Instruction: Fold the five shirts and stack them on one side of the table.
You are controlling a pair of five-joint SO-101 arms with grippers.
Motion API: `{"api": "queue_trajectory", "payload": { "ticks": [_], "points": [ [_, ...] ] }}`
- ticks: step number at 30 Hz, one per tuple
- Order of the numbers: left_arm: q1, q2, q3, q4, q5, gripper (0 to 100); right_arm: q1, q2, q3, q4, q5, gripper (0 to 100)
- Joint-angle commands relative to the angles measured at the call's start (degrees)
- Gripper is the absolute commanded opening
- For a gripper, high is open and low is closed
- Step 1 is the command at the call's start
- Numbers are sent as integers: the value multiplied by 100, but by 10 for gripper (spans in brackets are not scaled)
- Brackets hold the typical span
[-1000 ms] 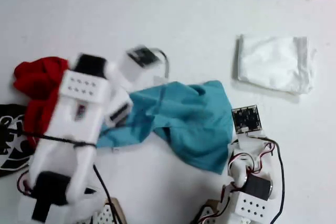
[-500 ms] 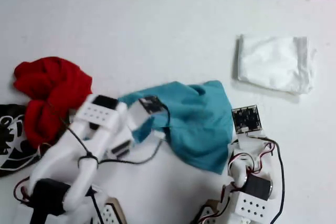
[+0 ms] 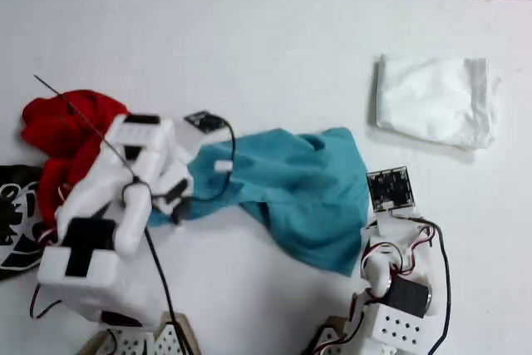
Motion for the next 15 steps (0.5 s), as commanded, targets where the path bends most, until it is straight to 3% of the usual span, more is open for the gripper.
{"api": "queue_trajectory", "payload": {
  "ticks": [1,10,15],
  "points": [
    [-70,62,-954,431,97,162,-4,-84,62,-101,9,163],
    [-79,53,-1763,1829,-53,162,-4,-84,62,-101,9,163],
    [-114,53,-1279,1864,-712,162,-4,-84,62,-101,9,163]
  ]
}}
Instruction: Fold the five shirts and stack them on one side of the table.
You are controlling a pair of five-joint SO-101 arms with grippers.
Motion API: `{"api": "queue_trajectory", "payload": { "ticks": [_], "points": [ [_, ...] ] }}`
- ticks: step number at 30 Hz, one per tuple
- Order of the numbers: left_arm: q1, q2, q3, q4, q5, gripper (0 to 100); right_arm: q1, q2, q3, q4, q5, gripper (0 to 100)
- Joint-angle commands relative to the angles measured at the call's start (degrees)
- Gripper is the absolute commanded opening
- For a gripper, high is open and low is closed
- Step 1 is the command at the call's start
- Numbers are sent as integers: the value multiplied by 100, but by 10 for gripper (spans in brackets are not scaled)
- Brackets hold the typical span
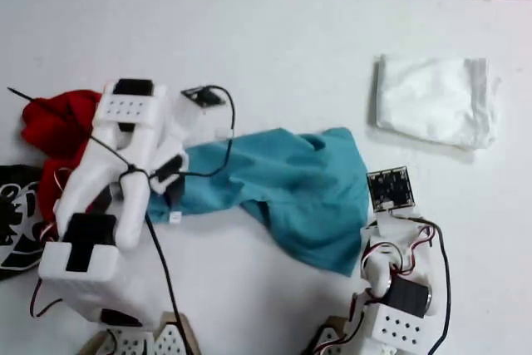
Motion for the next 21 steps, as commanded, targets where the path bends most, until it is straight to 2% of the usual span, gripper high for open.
{"api": "queue_trajectory", "payload": {
  "ticks": [1,8,16,21],
  "points": [
    [-62,-35,321,44,-431,162,-4,-84,62,-101,9,163],
    [-440,9,892,-1424,-536,165,-4,-84,62,-101,9,163],
    [-440,9,1103,-2347,-492,165,-4,-84,62,-101,9,163],
    [-422,18,1121,-2435,-501,151,-4,-84,62,-101,9,163]
  ]
}}
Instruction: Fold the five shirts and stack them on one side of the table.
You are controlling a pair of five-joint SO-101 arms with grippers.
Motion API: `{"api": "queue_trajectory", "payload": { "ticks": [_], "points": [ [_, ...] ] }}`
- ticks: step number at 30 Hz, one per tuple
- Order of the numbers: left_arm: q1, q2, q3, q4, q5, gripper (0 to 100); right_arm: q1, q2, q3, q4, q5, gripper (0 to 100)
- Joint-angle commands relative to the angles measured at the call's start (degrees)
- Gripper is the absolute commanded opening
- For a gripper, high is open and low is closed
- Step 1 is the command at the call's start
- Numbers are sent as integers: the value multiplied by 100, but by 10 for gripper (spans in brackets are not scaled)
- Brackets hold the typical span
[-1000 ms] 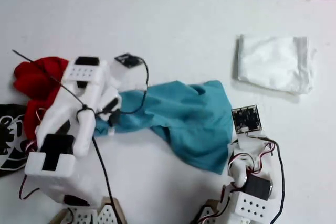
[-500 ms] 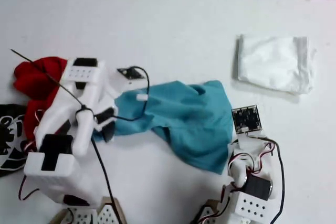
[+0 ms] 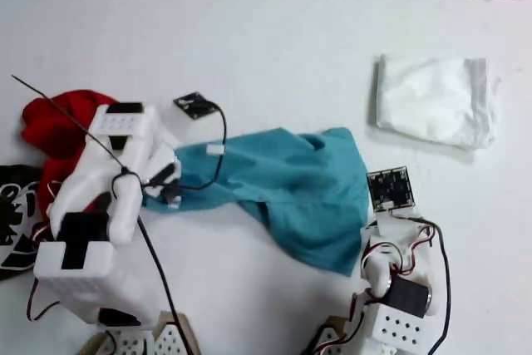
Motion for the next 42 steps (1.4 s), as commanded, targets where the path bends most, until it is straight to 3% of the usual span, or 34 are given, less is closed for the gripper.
{"api": "queue_trajectory", "payload": {
  "ticks": [1,3,12,20,25,30,42],
  "points": [
    [-18,-35,22,-105,9,123,-4,-84,62,-101,9,163],
    [-18,-44,-4,-79,9,20,-4,-84,62,-101,9,163],
    [554,-756,-769,1644,360,27,-13,-84,62,-110,9,163],
    [1503,-2004,-927,3253,756,27,-13,-84,62,-110,9,163],
    [2022,-2470,-48,3051,870,28,-13,-84,62,-101,9,163],
    [2286,-2444,1033,2277,862,116,-13,-84,62,-101,9,163],
    [2268,-2066,1270,1758,835,142,-13,-84,62,-101,9,163]
  ]
}}
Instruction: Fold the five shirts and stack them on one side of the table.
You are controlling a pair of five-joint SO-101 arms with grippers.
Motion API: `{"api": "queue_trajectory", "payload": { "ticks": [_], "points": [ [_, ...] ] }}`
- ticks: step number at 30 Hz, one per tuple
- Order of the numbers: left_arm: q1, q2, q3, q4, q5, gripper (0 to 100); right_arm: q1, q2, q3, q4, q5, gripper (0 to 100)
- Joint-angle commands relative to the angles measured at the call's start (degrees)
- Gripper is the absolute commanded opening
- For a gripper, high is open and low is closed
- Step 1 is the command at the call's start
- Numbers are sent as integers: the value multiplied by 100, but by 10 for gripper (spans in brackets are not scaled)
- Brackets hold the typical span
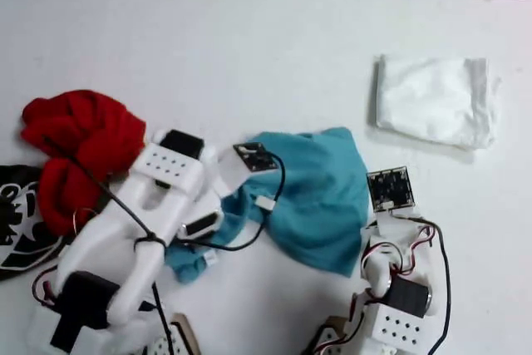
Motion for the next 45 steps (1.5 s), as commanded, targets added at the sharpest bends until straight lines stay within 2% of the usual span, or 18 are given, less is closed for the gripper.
{"api": "queue_trajectory", "payload": {
  "ticks": [1,5,14,16,22,24,26,27,28,34,37,42,45],
  "points": [
    [88,185,-13,-62,18,142,-13,-84,62,-101,9,163],
    [105,387,-40,114,-422,139,-13,-84,62,-101,9,163],
    [97,422,-66,114,-457,141,-22,-84,62,-110,9,163],
    [62,431,119,-264,-457,142,-22,-84,62,-110,9,163],
    [-352,440,699,-2180,-387,139,-22,-84,62,-110,9,163],
    [-651,440,593,-2602,-26,135,-22,-84,62,-110,9,163],
    [-879,440,330,-2743,308,76,-22,-84,62,-110,9,163],
    [-949,440,145,-2725,422,25,-22,-84,62,-110,9,163],
    [-976,440,-40,-2637,501,20,-22,-84,62,-110,9,163],
    [-844,431,-1147,-1565,571,27,-22,-84,62,-110,9,163],
    [-879,431,-1499,-1284,554,33,-22,-84,62,-101,9,163],
    [-1125,431,-1516,-1231,360,157,-22,-84,62,-101,9,163],
    [-1319,404,-1578,-1029,316,172,-22,-84,62,-101,9,163]
  ]
}}
